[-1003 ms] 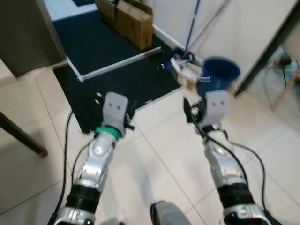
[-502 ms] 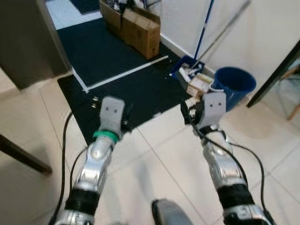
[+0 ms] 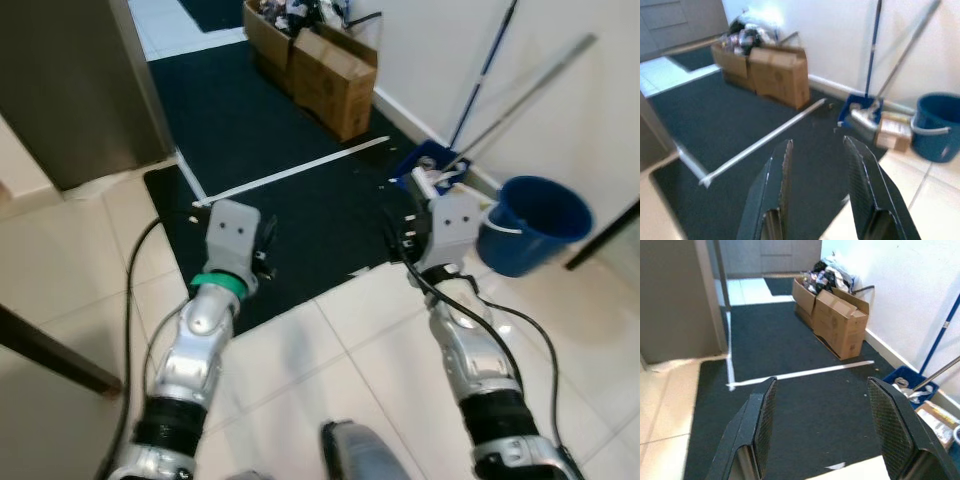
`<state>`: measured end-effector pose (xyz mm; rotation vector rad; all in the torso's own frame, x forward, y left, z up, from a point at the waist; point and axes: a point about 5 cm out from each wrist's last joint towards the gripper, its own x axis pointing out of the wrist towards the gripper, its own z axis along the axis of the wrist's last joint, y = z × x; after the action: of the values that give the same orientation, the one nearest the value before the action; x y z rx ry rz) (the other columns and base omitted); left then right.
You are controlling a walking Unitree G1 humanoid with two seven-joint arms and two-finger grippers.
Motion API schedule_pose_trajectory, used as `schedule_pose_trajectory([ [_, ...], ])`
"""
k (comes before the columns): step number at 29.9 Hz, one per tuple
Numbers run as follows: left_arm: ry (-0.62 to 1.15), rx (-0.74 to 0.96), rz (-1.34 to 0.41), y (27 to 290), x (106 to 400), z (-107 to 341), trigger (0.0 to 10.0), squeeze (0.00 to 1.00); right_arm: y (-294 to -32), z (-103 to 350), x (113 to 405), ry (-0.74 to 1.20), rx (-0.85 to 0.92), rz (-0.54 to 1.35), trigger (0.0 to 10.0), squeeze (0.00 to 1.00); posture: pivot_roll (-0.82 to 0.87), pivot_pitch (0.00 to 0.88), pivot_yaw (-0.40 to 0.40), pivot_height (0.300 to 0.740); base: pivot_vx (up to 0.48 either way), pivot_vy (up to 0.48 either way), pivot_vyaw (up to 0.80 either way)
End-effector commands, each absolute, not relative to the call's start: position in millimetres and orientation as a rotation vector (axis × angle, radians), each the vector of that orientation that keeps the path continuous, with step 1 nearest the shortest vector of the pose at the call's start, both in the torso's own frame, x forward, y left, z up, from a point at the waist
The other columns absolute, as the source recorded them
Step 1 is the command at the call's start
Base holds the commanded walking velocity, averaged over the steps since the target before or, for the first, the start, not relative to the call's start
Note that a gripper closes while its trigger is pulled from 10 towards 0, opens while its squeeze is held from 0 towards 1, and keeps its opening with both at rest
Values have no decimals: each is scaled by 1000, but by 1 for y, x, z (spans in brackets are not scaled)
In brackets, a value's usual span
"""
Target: Setting the table
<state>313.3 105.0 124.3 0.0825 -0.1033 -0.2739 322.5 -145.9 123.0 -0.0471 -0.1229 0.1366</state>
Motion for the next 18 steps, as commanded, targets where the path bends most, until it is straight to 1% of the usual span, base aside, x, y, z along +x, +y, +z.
schedule_pose_trajectory([
  [1,-79,101,-260,111,311,118,10000,0,-143,122,322,-119,-38,144,10000,0,-181,0,29,740,480,0,0],
  [10,-78,101,-255,111,312,118,10000,0,-141,125,322,-126,-41,156,10000,0,-179,0,28,740,465,0,0],
  [18,-48,87,-238,112,313,117,10000,0,-140,124,322,-124,-41,162,10000,0,-179,0,28,740,0,0,0],
])
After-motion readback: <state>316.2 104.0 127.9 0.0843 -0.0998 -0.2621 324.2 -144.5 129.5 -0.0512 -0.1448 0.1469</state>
